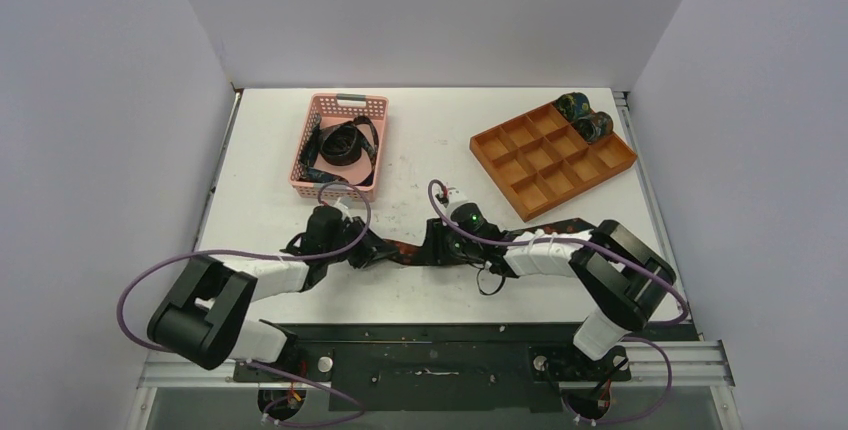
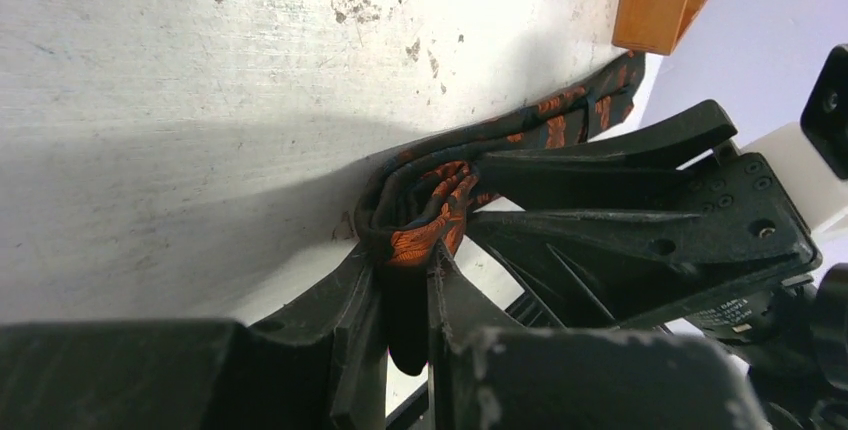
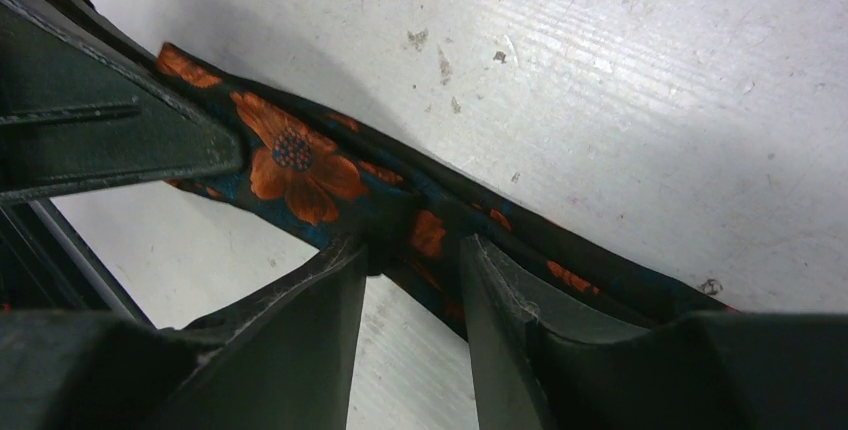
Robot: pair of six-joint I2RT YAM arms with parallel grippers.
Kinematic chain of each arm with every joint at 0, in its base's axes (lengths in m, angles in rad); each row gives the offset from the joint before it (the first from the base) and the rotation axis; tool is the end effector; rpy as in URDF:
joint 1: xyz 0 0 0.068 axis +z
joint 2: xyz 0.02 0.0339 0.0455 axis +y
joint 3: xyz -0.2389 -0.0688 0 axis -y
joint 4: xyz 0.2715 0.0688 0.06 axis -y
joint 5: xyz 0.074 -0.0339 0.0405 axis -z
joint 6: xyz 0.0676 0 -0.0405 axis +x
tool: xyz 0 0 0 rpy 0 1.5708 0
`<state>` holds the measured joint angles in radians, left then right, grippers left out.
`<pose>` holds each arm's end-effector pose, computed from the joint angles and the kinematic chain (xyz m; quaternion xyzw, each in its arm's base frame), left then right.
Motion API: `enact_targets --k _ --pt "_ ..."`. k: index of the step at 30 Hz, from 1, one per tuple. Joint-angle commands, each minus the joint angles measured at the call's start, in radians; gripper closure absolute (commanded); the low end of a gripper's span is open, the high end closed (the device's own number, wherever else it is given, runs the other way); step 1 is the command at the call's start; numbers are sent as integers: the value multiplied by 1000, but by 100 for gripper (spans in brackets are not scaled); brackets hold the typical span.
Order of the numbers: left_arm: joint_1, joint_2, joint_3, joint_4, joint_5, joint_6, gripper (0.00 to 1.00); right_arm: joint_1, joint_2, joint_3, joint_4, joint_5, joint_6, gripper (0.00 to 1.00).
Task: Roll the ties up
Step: Roll the tie at the center of the board.
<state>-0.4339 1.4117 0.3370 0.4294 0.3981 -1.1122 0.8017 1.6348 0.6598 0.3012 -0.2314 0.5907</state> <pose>0.2367 -0.1386 0.0572 -0.2086 0.8566 -0.4322 0.1897 0.2299 0.2598 0.0736 -0.1440 0.8848 0.3560 0.2638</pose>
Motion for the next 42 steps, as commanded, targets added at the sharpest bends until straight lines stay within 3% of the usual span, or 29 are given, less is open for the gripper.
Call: enact_targets --k 1,8,14,22,33,42 --pt "2 -103 96 -279 -123 167 100 9 -58 29 -129 43 9 59" --pt "1 -215 228 -647 -316 336 100 9 -86 23 -127 146 29 68" --pt "-13 -259 319 -832 -469 456 100 33 -92 9 -99 138 51 71" --pt "-70 -168 489 -1069 -667 589 100 48 -154 -29 -113 154 54 73" --pt "-230 72 670 -1285 -1017 570 100 62 -295 -158 -153 191 72 74" --pt "-343 199 818 -1432 -1185 481 100 66 -419 -277 -175 216 107 75"
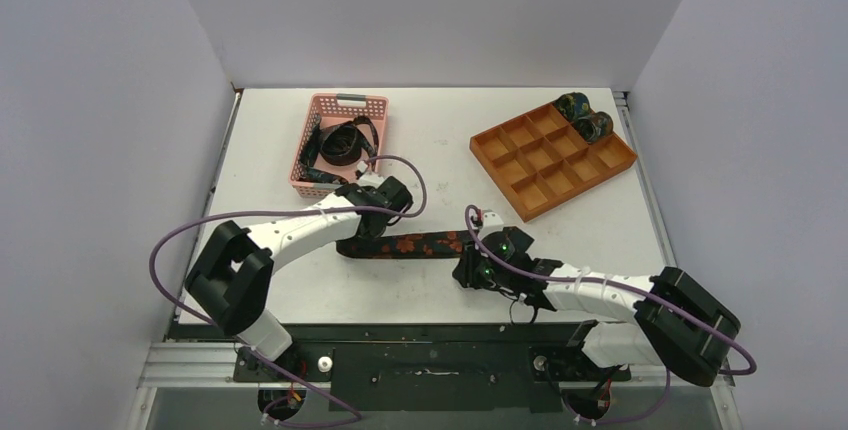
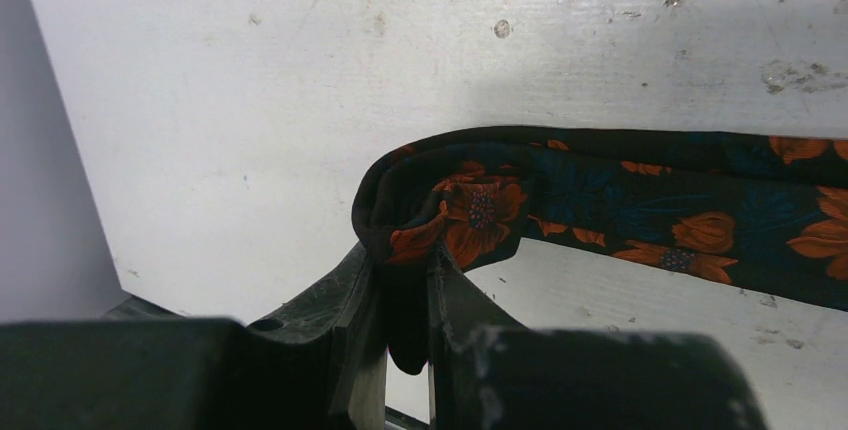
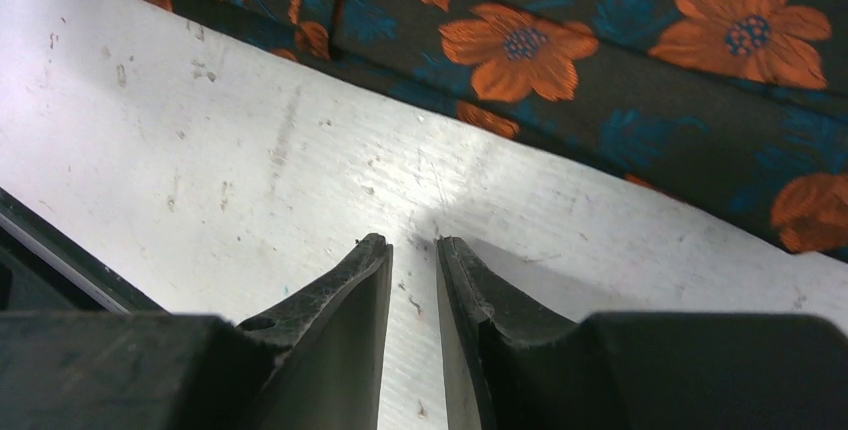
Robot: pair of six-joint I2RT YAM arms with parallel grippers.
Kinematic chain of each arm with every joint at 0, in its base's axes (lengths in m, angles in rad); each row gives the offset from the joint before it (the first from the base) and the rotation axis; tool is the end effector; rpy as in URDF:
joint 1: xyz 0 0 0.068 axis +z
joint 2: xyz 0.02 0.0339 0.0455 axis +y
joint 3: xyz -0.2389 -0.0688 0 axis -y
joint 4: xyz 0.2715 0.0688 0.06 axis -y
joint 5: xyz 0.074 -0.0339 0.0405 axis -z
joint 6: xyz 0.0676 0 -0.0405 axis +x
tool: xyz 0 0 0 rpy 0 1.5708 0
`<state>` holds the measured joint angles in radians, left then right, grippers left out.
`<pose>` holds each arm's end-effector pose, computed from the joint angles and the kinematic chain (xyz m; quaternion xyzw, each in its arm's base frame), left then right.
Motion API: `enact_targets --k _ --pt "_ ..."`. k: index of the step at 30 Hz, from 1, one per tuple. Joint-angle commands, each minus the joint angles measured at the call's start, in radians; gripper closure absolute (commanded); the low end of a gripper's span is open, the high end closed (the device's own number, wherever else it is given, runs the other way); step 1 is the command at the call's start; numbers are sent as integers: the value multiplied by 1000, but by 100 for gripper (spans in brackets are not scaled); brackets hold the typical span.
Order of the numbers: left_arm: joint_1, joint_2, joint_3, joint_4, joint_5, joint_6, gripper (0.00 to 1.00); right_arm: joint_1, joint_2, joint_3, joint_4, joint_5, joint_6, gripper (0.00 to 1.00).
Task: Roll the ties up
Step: Roll the tie at the center of the board.
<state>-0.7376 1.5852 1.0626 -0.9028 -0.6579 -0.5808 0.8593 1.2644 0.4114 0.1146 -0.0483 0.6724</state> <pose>0.2551 -0.1760 0.1427 0.0505 0.9428 0.2126 0.2517 0.1780 0.2115 0.0810 -0.0950 0.9095 0.2961 0.2760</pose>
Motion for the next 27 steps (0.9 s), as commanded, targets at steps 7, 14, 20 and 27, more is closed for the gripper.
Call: enact_targets --k 7,14,20,27 --pt "-79 109 161 -190 -235 -76 100 12 -97 -59 1 33 24 75" --pt "-173 350 328 -419 -444 -204 100 16 -155 -100 -18 31 32 75" --pt "-211 429 381 -374 -408 -183 100 23 -194 -132 -20 34 45 75" --pt "-212 446 375 -214 -274 -114 100 23 -233 -146 -37 35 40 74"
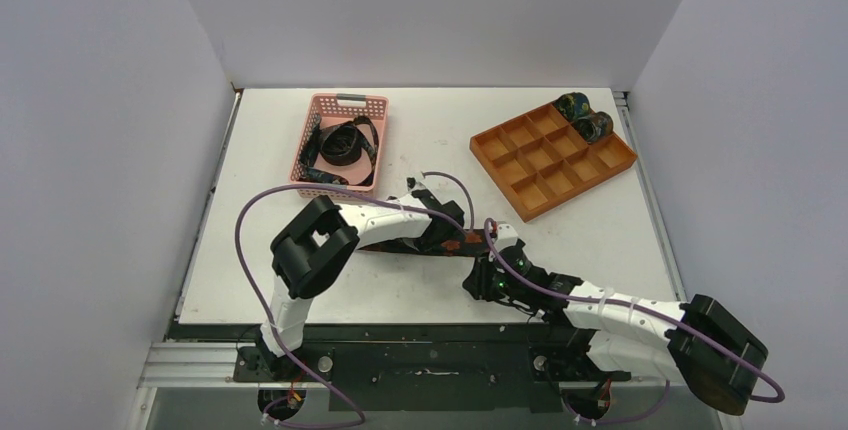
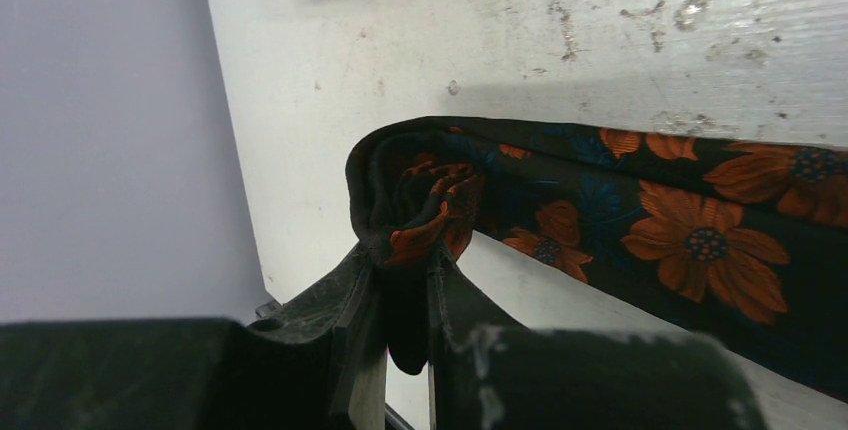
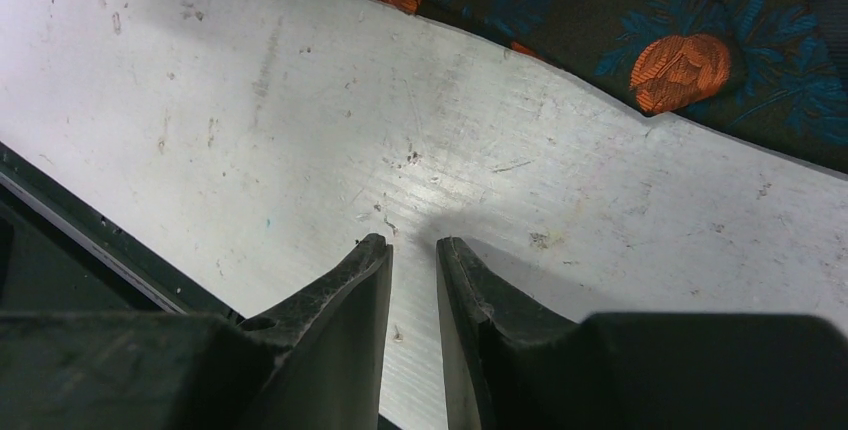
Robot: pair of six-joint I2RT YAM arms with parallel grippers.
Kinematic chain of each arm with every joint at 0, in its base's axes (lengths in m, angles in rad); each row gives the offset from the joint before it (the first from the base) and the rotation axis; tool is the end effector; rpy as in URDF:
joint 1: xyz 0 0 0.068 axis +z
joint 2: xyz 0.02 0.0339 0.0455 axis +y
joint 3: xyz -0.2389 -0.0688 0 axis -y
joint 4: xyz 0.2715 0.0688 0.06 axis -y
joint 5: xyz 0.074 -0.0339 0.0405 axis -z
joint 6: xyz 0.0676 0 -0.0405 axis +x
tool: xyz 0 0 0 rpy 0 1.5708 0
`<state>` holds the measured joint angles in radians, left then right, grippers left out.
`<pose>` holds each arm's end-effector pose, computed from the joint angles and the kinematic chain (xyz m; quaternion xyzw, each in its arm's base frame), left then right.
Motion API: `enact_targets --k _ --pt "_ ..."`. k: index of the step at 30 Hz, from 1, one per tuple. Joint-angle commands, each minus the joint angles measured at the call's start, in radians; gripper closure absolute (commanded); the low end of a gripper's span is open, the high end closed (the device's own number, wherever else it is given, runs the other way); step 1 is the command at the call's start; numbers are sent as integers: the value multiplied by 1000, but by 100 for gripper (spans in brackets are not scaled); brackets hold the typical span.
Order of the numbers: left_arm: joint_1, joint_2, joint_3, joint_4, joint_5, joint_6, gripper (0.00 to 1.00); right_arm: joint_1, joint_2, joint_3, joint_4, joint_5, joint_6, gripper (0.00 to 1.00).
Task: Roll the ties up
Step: Roll the tie at the center of the board.
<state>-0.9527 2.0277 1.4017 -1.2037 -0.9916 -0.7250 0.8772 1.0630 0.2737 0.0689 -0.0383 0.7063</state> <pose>0.2502 -0.2542 0.1101 0.1601 0.8596 0.3997 0.2750 0.1540 0.1893 0.0784 -0.0856 0.9068 0.3057 0.2774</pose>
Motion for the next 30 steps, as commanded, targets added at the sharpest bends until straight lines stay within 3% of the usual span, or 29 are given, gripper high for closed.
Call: enact_targets --k 1,4,6,10,14,22,30 --pt "2 10 39 99 72 35 100 6 -34 -8 4 26 6 74" --pt "-8 19 43 130 106 38 98 7 -35 -10 2 30 2 74" --pt "-15 15 34 161 138 43 90 5 -35 -10 3 29 3 74" --pt "-28 -13 2 238 228 45 67 6 -36 -8 6 28 5 74" --pt "-26 -68 -57 327 304 41 51 6 -44 -2 -2 28 4 73" --pt "-27 -181 -81 346 329 46 34 5 -62 36 -46 35 -16 71" --pt "-9 -382 -147 352 376 54 20 4 -37 152 -118 35 -48 58"
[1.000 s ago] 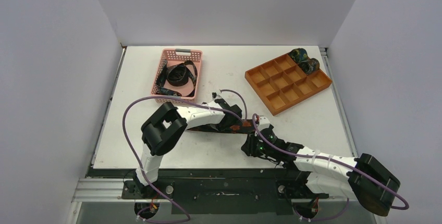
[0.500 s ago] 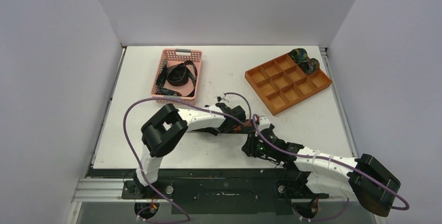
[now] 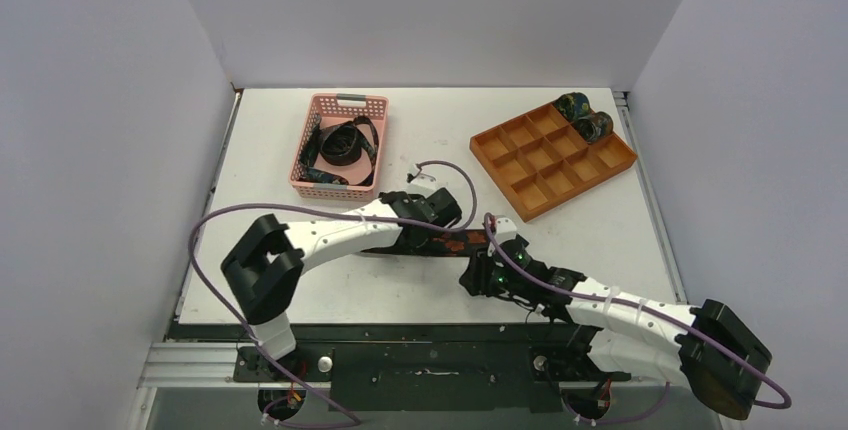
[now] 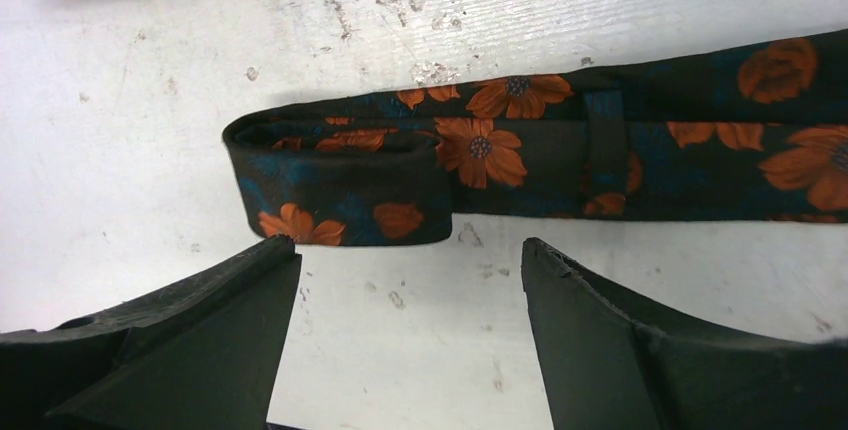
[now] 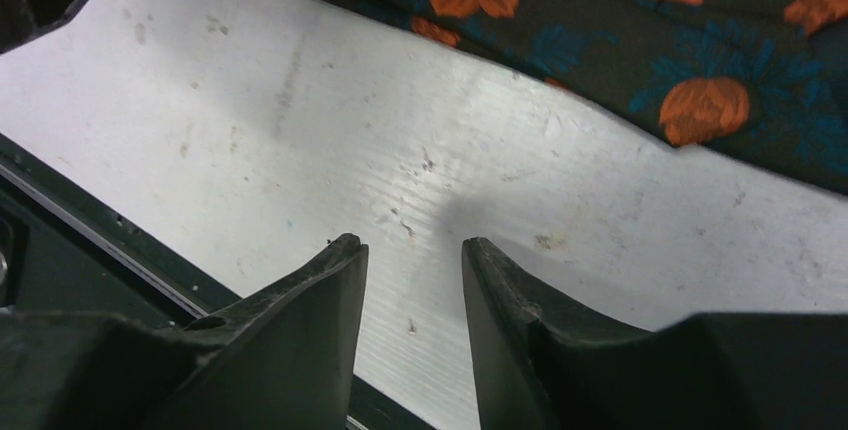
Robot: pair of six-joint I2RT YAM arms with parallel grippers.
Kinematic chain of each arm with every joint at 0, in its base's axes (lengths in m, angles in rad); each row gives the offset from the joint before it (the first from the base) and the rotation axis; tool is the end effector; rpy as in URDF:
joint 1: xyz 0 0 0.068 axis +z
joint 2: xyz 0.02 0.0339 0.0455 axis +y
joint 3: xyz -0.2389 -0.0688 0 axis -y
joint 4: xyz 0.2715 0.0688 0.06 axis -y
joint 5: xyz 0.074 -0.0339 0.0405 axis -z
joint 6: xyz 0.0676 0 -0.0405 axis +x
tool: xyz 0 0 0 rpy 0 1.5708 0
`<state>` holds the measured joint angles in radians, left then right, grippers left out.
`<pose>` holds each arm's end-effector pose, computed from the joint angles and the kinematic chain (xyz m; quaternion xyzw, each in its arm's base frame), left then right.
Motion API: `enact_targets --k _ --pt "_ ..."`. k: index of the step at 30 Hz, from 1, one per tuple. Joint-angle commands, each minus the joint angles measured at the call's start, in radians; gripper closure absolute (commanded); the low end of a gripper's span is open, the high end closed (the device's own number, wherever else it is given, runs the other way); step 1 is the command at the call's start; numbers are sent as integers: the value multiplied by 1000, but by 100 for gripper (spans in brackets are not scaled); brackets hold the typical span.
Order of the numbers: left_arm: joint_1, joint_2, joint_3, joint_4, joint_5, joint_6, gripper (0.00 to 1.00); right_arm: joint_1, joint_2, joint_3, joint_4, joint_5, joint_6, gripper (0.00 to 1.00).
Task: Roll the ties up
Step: Roll the tie at the center of the board.
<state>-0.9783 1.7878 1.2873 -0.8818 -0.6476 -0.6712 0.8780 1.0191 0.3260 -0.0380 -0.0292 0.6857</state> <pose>0.2362 -0.2779 0.1435 0.1148 0.9373 0.1495 0.2932 0.1565 0.1916 0.0951 -0.0936 0.9083 0.2966 0.2798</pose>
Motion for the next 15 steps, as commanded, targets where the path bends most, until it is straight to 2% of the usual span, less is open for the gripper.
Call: enact_targets --k 1,3,5,10,12,15 --pt "31 -188 -54 41 48 5 20 3 17 118 -9 17 -28 56" --pt "86 -296 -126 93 120 17 20 2 50 153 15 -10 -26 52" --pt "189 -431 -234 195 247 35 20 2 104 193 59 -40 -12 46" --pt "559 -742 -570 554 707 16 16 3 312 320 205 -101 47 41" --pt "701 -803 -674 665 848 -16 13 8 397 374 252 -114 70 42" --pt "839 -820 -764 749 988 -52 12 19 531 481 258 -132 73 45"
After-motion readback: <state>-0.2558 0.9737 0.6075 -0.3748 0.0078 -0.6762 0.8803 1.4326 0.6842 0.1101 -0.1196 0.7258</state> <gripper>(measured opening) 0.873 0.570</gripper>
